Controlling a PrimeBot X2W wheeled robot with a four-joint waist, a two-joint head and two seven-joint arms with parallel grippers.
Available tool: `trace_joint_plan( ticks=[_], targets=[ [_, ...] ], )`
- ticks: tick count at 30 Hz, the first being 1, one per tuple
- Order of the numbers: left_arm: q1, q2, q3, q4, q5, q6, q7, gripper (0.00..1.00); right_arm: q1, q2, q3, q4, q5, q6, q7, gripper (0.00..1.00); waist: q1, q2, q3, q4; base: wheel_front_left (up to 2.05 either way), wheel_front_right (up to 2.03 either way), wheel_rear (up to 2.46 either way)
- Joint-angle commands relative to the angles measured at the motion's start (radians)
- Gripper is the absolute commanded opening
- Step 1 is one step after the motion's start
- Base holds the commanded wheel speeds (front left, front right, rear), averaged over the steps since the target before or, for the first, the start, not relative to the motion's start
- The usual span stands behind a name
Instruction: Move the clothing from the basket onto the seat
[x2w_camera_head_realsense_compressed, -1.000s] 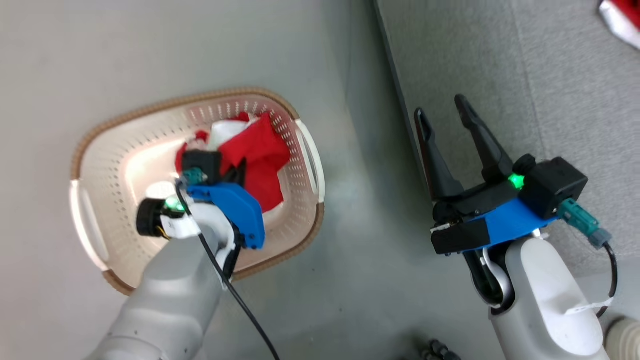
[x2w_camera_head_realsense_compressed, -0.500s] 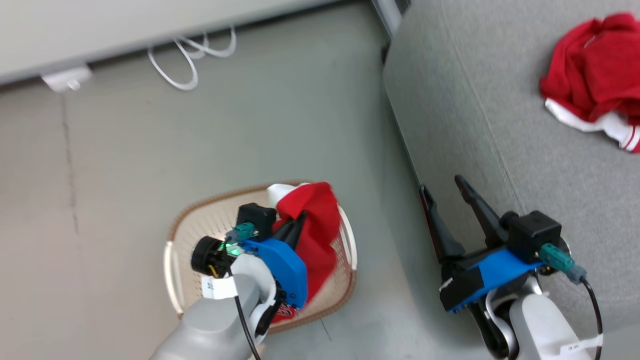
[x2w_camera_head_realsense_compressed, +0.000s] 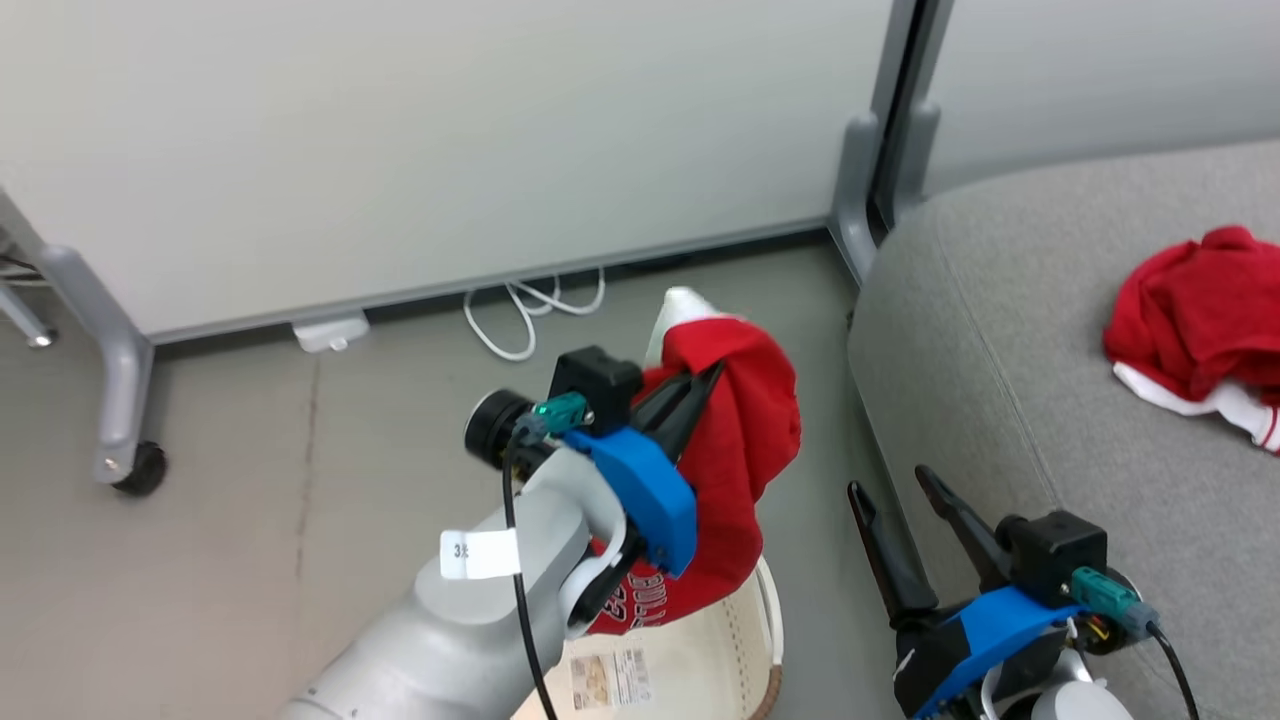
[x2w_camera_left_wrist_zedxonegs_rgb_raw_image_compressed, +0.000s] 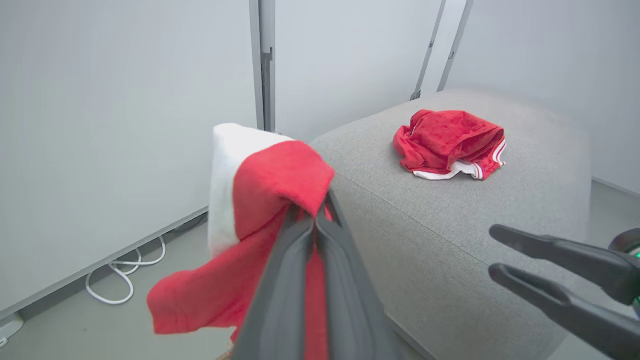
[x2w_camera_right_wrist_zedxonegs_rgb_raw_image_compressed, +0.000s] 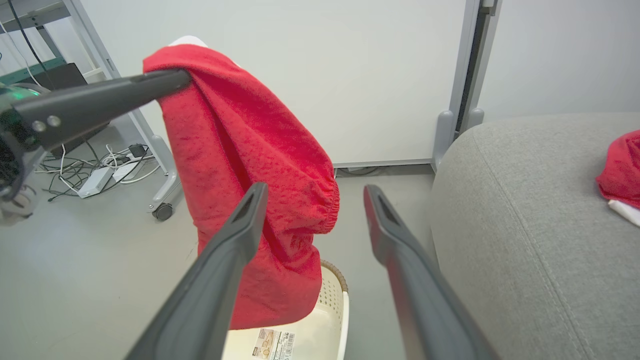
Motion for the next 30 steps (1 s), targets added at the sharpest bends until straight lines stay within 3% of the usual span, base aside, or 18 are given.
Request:
trace_joint_plan(
  ticks=[1,14,30],
  targets=[
    [-0.020,-0.001,0.000,-0.012,-0.002,-0.005,-0.005,0.00,0.018,-0.004,-0.001,-0.006,0.003,0.000,0.005,1.00,0.0003,-0.0001,-0.035,0.026,0.00,0.00,0.00],
    [-0.162,0.000,-0.061,-0.104,-0.054,0.015,-0.005,0.00,0.015,0.000,0.018,-0.035,0.001,0.000,0.036,1.00,0.0003,-0.0001,-0.056,0.045,0.00,0.00,0.00],
    [-0.203,0.000,-0.130,-0.089,-0.116,0.021,-0.005,0.00,-0.067,-0.001,0.095,-0.002,0.008,0.000,0.051,1.00,0.0003,-0.0001,-0.049,0.023,0.00,0.00,0.00]
  ],
)
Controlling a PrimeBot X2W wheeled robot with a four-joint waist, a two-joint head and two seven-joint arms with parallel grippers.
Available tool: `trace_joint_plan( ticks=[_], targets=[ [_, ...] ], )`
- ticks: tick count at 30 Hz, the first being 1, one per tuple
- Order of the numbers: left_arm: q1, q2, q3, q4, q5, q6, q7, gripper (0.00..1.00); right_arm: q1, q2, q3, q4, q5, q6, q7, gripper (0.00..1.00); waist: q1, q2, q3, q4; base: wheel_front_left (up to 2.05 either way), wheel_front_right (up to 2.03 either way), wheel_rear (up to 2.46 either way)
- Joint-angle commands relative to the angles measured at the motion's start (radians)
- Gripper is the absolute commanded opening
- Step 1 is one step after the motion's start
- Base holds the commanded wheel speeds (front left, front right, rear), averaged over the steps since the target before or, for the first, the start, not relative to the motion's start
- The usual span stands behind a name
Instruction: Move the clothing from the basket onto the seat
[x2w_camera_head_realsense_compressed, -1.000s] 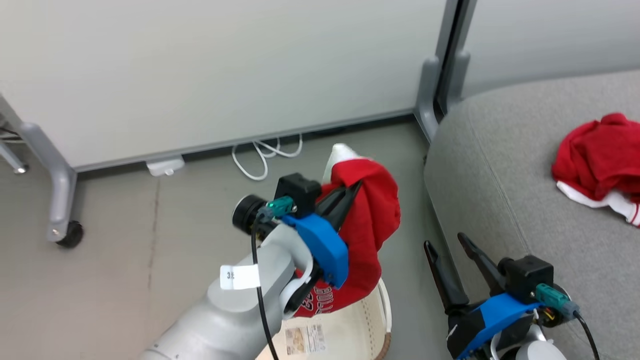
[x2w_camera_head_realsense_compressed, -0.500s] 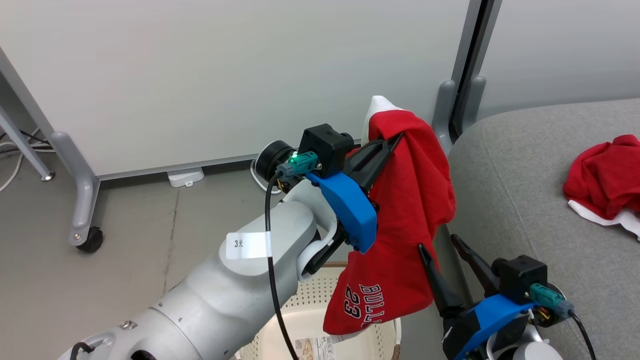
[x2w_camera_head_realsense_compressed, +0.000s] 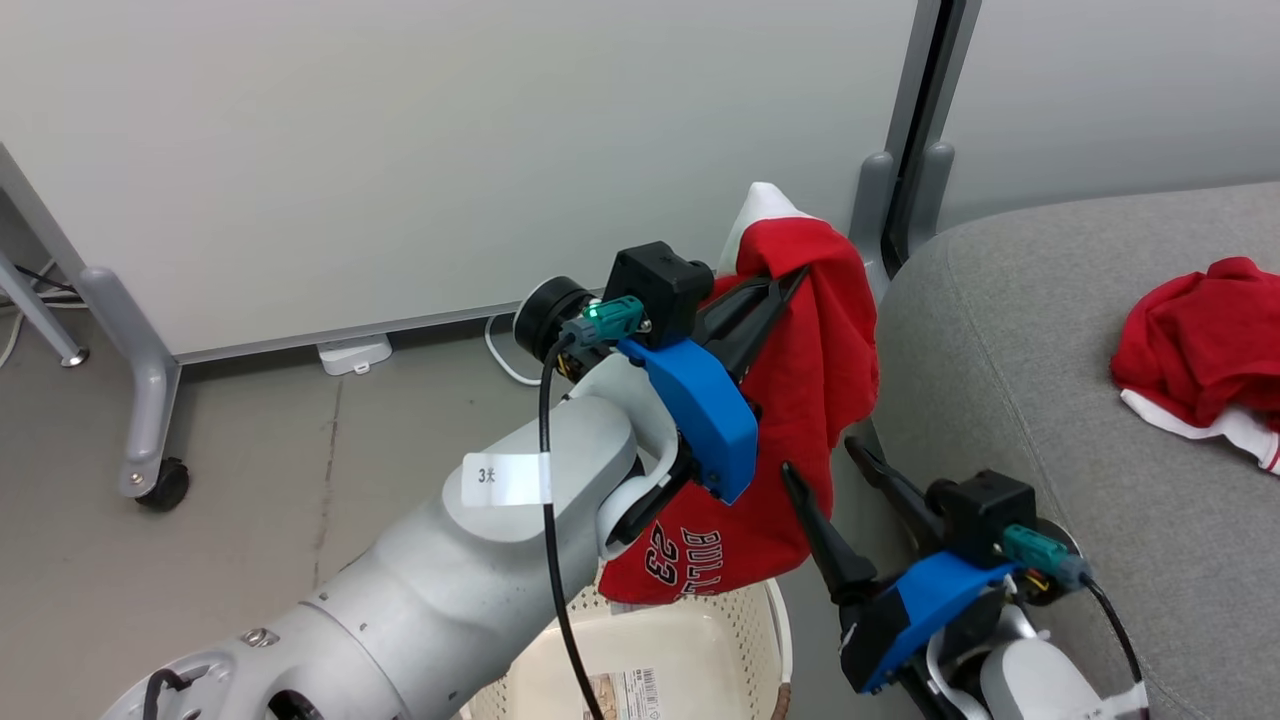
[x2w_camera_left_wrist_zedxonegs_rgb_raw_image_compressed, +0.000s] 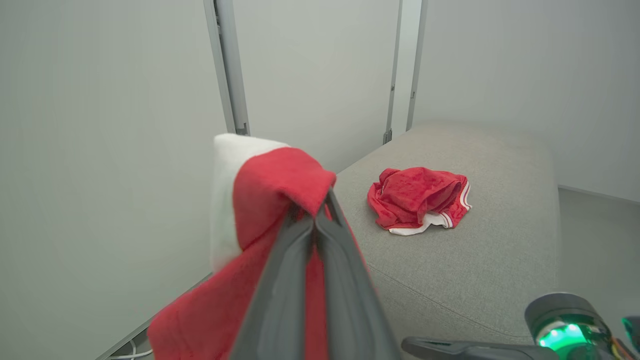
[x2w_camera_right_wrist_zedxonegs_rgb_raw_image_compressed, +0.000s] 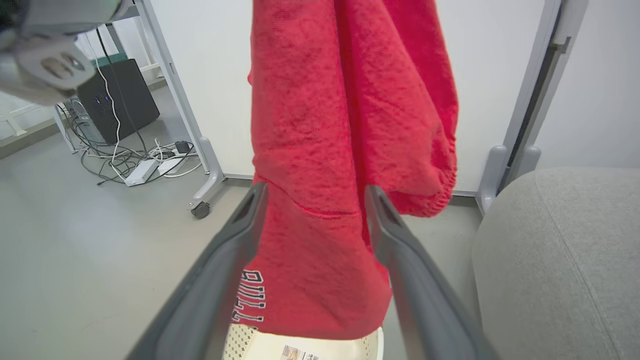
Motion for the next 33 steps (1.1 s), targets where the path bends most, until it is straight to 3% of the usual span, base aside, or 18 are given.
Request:
trace_joint_plan(
  ticks=[1,6,18,19,21,33],
  targets=[
    [-0.013,0.000,-0.003,0.000,-0.005,0.002,-0.005,0.00,-0.032,-0.002,0.010,0.017,-0.005,0.000,0.000,1.00,0.0000,-0.0001,0.001,-0.002,0.00,0.00,0.00],
    [-0.017,0.000,-0.014,-0.010,-0.007,0.005,-0.005,0.00,-0.138,0.000,0.042,0.117,-0.015,0.000,-0.006,1.00,0.0000,-0.0001,0.003,-0.001,0.00,0.00,0.00],
    [-0.014,0.000,-0.042,-0.032,-0.026,0.003,-0.005,0.00,-0.367,0.008,0.139,0.406,0.107,0.000,-0.053,1.00,0.0000,-0.0001,0.011,0.010,0.00,0.00,0.00],
    [-0.013,0.000,-0.044,-0.034,-0.028,0.002,-0.005,0.00,-0.381,0.009,0.146,0.424,0.116,0.000,-0.061,0.50,0.0000,-0.0001,0.011,0.012,0.00,0.00,0.00],
    [-0.012,0.000,-0.048,-0.035,-0.034,0.001,-0.005,0.00,-0.403,0.009,0.159,0.454,0.137,0.000,-0.074,0.00,0.0000,-0.0001,0.010,0.014,0.00,0.00,0.00],
    [-0.014,0.000,-0.055,-0.012,-0.051,0.004,-0.005,0.00,-0.453,0.009,0.221,0.573,0.186,0.000,-0.142,0.00,0.0000,-0.0001,-0.003,0.003,0.00,0.00,0.00]
  ],
)
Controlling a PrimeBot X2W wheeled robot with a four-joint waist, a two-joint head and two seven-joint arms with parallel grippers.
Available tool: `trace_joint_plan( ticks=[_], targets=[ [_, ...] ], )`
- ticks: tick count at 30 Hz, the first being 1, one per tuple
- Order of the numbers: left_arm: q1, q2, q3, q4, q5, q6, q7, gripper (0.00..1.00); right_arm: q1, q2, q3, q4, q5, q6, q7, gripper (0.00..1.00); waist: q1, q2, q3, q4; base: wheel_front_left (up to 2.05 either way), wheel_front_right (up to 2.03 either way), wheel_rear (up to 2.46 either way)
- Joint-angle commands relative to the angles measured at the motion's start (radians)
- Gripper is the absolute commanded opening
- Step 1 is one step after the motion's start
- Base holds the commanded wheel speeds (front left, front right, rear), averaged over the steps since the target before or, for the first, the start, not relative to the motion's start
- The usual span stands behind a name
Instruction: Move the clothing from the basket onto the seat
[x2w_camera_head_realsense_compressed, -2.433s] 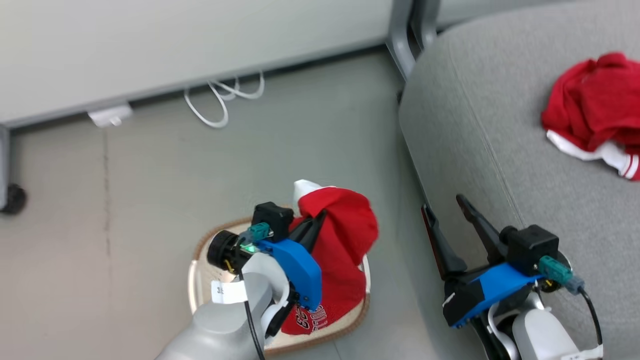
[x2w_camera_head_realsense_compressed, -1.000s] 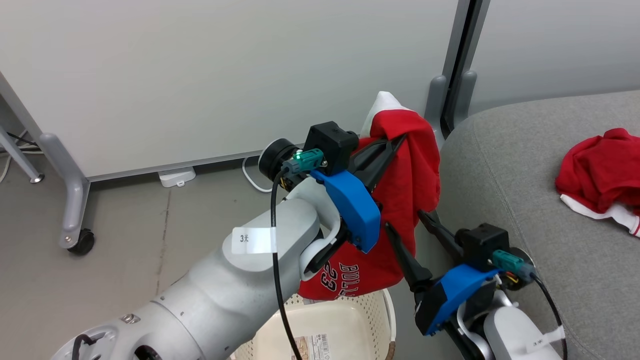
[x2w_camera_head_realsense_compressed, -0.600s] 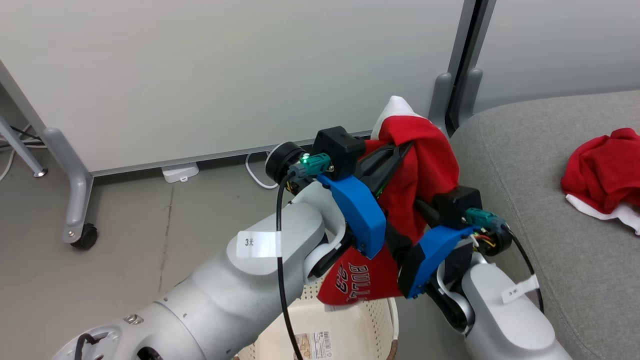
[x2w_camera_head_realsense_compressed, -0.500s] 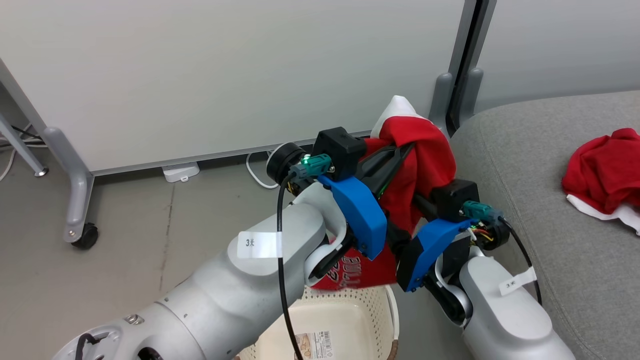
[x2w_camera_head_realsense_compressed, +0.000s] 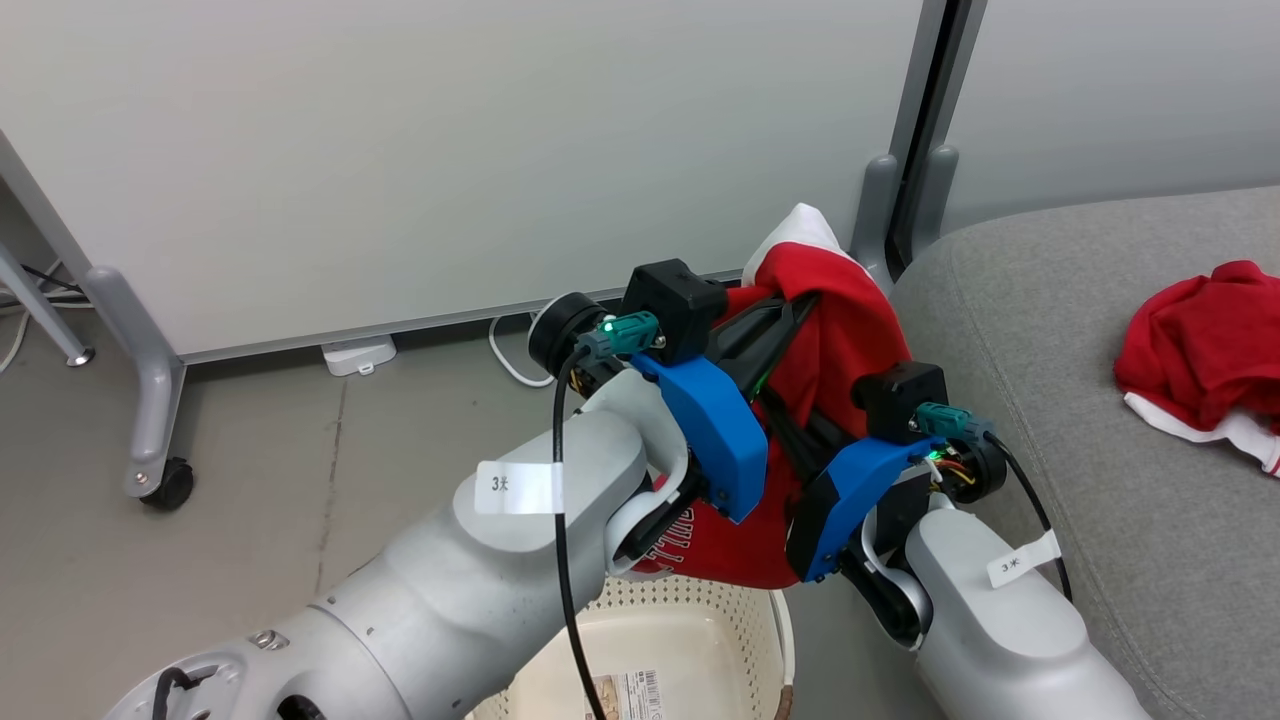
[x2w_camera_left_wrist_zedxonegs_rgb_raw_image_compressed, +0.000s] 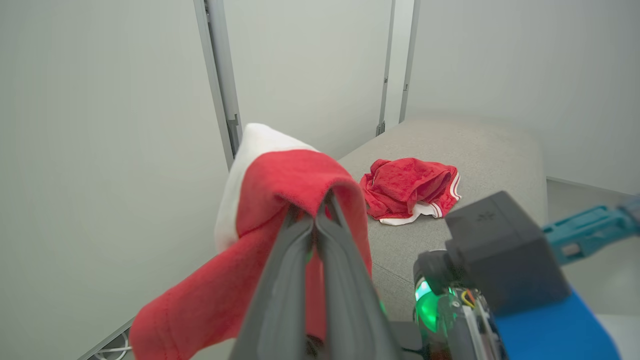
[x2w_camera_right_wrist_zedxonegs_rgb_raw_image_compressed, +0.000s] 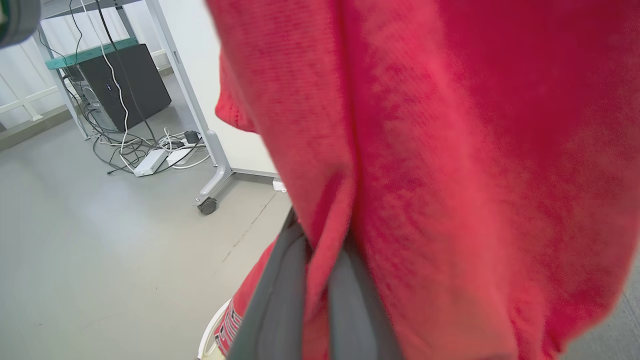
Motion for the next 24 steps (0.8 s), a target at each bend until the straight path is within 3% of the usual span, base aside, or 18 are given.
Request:
trace_joint_plan(
  ticks=[1,24],
  targets=[
    [-0.008,0.000,0.002,0.004,-0.008,0.002,-0.005,0.00,-0.020,0.001,0.008,0.013,0.007,0.000,-0.009,0.00,-0.0001,0.0000,-0.001,-0.003,0.00,0.00,0.00],
    [-0.013,0.000,0.000,0.016,-0.018,0.000,-0.005,0.00,-0.052,0.001,0.064,0.083,0.068,0.000,-0.042,0.00,-0.0001,0.0000,-0.007,-0.016,0.00,0.00,0.00]
  ],
)
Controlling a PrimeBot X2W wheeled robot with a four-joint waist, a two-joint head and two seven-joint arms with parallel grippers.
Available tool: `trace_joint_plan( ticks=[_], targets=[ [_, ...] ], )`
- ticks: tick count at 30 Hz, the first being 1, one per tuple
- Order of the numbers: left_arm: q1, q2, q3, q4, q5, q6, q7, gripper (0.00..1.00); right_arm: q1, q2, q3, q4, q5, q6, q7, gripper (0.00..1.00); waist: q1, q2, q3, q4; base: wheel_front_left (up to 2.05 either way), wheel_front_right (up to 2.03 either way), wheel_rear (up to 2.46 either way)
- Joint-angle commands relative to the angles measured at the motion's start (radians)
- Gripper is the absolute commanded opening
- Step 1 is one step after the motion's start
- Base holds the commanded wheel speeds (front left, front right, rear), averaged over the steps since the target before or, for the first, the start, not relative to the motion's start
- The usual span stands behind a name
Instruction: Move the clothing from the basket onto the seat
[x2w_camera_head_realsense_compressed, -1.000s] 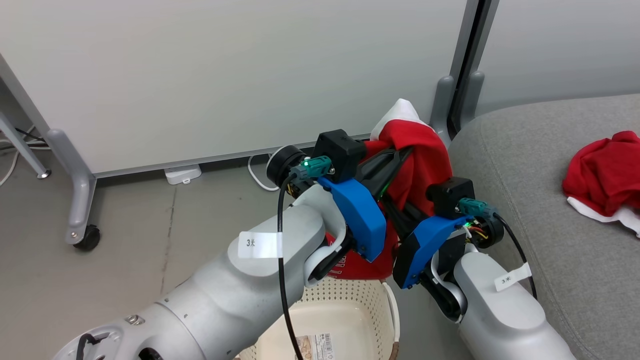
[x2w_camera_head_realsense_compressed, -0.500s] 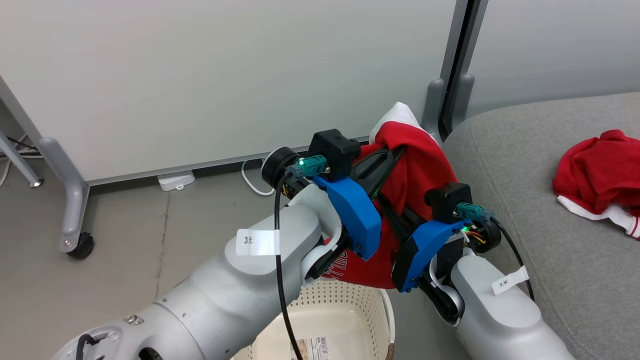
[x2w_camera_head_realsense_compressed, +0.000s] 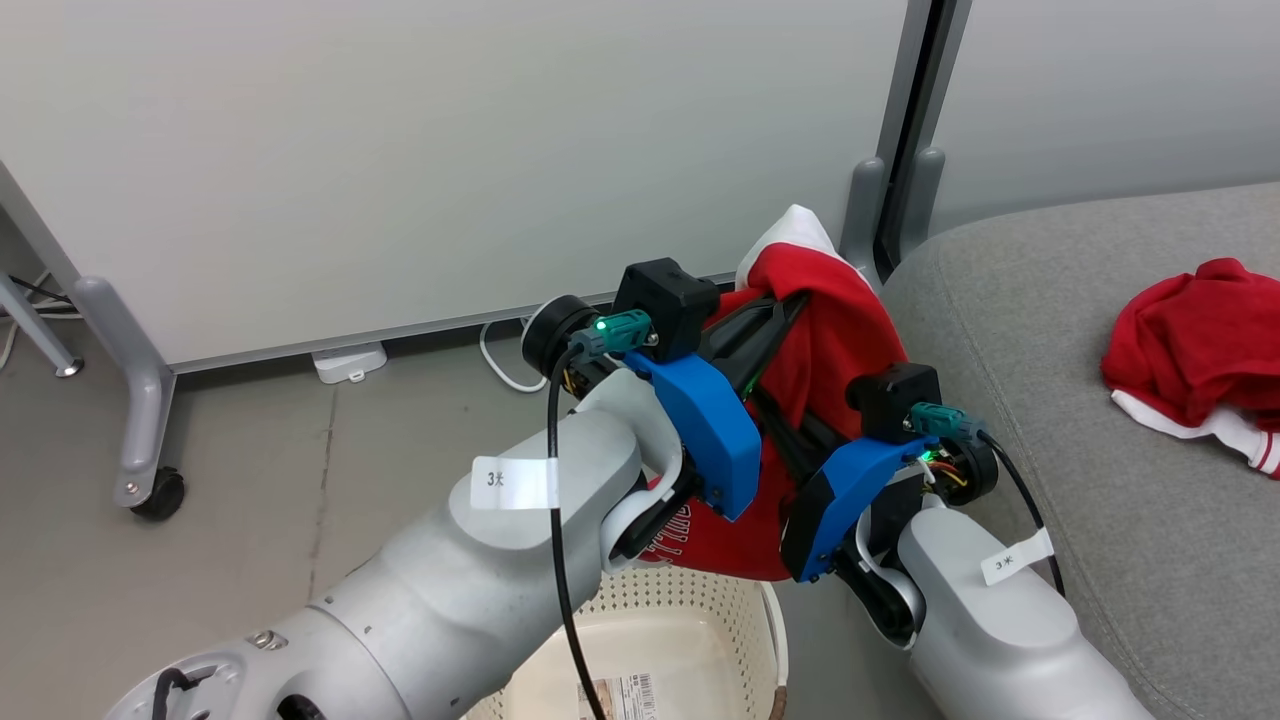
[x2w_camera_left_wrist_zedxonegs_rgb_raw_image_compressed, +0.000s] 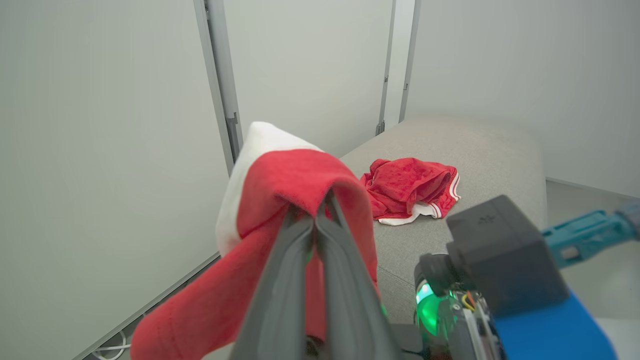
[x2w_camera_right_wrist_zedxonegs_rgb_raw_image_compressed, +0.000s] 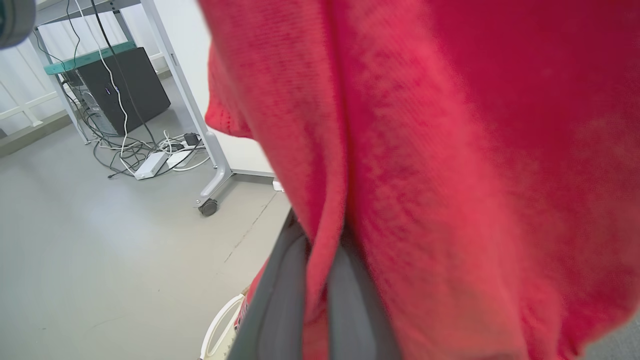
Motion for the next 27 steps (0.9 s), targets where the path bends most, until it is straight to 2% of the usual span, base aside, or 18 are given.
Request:
trace_joint_plan(
  ticks=[1,4,5,6,7,20,25,27],
  targets=[
    [-0.014,-0.001,0.003,-0.001,-0.001,0.001,-0.005,0.00,-0.016,0.000,0.005,0.011,0.004,0.000,-0.007,0.00,0.0000,0.0000,0.001,-0.002,0.00,0.00,0.00],
    [-0.012,0.000,0.005,0.000,-0.001,0.003,-0.005,0.00,-0.019,0.000,0.009,0.018,0.008,0.000,-0.013,0.00,0.0000,0.0000,0.003,-0.004,0.00,0.00,0.00],
    [-0.010,-0.001,0.008,0.000,0.001,0.005,-0.005,0.07,-0.019,0.000,0.011,0.020,0.010,0.000,-0.015,0.00,0.0000,0.0000,0.003,-0.005,0.00,0.00,0.00],
    [-0.008,-0.001,0.011,0.000,0.003,0.005,-0.005,0.40,-0.019,0.000,0.012,0.021,0.011,0.000,-0.016,0.00,0.0000,0.0000,0.004,-0.006,0.00,0.00,0.00],
    [-0.006,-0.001,0.012,0.000,0.007,0.006,-0.005,1.00,-0.020,0.000,0.013,0.022,0.013,0.000,-0.015,0.00,0.0000,0.0000,0.004,-0.008,0.00,0.00,0.00],
    [0.008,0.000,0.035,0.006,0.031,0.010,-0.005,1.00,-0.029,0.000,0.021,0.040,0.020,0.000,-0.031,0.00,0.0000,0.0000,0.008,-0.012,0.00,0.00,0.00],
    [0.058,0.002,0.113,-0.002,0.078,0.004,-0.005,1.00,-0.033,0.000,0.017,0.037,0.022,0.000,-0.036,0.00,0.0000,0.0000,0.012,-0.013,0.00,0.00,0.00],
    [0.081,0.020,0.152,-0.020,0.117,-0.003,-0.005,1.00,-0.033,0.000,0.010,0.034,0.018,0.000,-0.039,0.00,0.0000,0.0000,0.014,-0.012,0.00,0.00,0.00]
  ],
)
